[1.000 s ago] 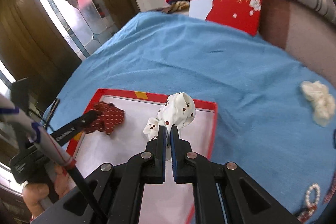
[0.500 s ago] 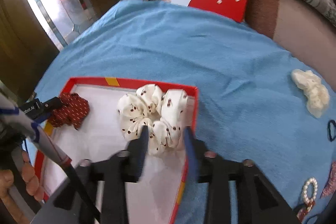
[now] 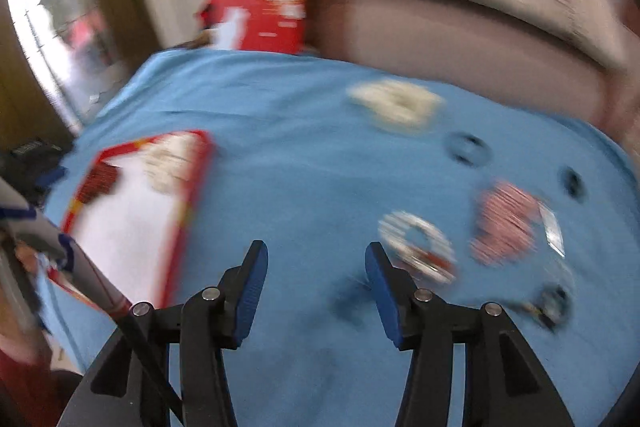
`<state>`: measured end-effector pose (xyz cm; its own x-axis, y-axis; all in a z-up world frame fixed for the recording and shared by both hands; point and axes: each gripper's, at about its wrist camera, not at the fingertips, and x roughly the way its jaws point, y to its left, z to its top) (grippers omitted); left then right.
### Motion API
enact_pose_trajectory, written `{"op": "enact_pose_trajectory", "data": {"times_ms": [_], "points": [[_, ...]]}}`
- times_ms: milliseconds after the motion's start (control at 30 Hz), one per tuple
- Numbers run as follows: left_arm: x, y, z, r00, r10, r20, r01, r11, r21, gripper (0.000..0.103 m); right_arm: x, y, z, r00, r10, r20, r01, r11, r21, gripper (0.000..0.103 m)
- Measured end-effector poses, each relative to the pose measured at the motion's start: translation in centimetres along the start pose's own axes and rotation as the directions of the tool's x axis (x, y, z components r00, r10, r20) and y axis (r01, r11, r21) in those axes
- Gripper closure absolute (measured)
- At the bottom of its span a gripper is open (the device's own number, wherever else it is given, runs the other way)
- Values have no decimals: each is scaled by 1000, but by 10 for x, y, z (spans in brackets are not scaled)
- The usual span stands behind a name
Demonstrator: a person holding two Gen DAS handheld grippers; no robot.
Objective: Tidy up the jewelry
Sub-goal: 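Grasp the blue-strap watch with left tool while right tool grasps plaid scrunchie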
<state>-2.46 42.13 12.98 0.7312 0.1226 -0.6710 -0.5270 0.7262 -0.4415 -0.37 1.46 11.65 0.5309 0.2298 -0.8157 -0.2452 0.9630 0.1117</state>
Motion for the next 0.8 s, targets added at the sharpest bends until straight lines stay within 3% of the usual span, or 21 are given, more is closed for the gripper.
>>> {"op": "enact_pose_trajectory", "data": {"times_ms": [133,267,367,467,533,600,700,800], "points": [[4,-47,-33,993,-87,-82,95,991,93,58,-17,-68,-33,995,-92,-38,96,988,122,48],[12,-100,-77,958,-190,-215,234,951,201,58,-31,-101,-57,992,-119,-45,126,973,191,48],[13,-132,-113,923,-248,-294,333,897,290,57,-32,-118,-70,992,-118,-49,126,965,229,48],[13,-162,-152,867,-283,-410,451,796,404,53,-26,-126,-79,993,-107,-54,117,959,259,48],[12,-175,-173,840,-282,-463,502,725,471,50,-21,-129,-79,994,-95,-54,107,955,277,48],[11,-184,-190,822,-270,-501,538,658,527,48,-15,-131,-73,996,-79,-43,88,954,287,48],[10,-192,-211,808,-247,-534,566,577,589,47,-5,-137,-58,998,-58,-23,62,952,298,48],[12,-197,-225,801,-250,-544,584,527,618,40,9,-142,-42,999,-39,-8,40,949,314,45]]}}
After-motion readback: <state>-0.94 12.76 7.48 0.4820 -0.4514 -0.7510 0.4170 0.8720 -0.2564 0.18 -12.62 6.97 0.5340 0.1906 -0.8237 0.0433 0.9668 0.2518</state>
